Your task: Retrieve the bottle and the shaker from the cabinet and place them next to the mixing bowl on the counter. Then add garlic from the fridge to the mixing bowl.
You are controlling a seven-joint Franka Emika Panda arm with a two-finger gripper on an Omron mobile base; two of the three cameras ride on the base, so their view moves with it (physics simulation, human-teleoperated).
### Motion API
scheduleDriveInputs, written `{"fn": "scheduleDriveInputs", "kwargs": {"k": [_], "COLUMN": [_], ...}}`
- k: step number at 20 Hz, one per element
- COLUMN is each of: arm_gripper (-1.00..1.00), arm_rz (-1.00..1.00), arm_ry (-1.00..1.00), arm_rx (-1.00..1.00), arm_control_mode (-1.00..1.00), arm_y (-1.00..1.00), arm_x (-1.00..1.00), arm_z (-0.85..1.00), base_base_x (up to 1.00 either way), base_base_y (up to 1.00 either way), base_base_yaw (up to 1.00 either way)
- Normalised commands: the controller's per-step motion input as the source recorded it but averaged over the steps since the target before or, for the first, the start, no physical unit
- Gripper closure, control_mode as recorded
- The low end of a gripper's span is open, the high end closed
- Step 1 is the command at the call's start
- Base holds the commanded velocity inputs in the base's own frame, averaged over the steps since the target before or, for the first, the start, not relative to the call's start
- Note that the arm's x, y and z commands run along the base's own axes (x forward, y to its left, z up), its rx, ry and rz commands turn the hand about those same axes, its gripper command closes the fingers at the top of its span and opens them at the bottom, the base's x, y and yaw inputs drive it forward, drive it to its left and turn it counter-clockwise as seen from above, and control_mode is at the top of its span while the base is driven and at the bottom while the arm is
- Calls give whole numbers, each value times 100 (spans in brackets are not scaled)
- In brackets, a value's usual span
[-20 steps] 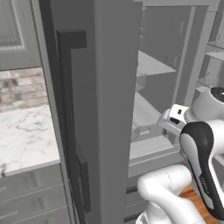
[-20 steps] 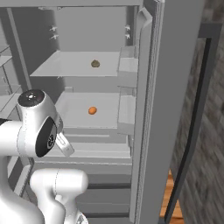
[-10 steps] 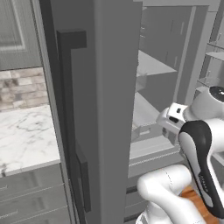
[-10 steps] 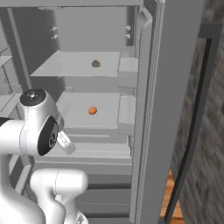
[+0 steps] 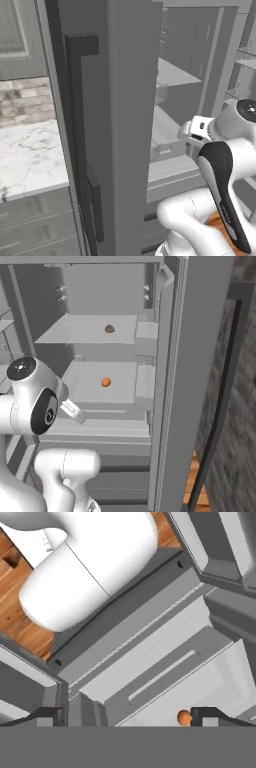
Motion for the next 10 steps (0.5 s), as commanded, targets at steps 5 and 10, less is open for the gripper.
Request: {"fn": "scheduleDriveInputs", "kwargs": {"k": [5,10], "arm_gripper": [-100,-100], "arm_rz": [6,6], "arm_ry": [-2,0], "arm_rx": [-6,0], "arm_control_mode": [-100,-100], "arm_y": [-16,-28], "arm_x": [0,1], "arm_z": [36,45], "base_base_x": [0,0], "base_base_y": [0,0], "base_base_yaw": [0,0]}}
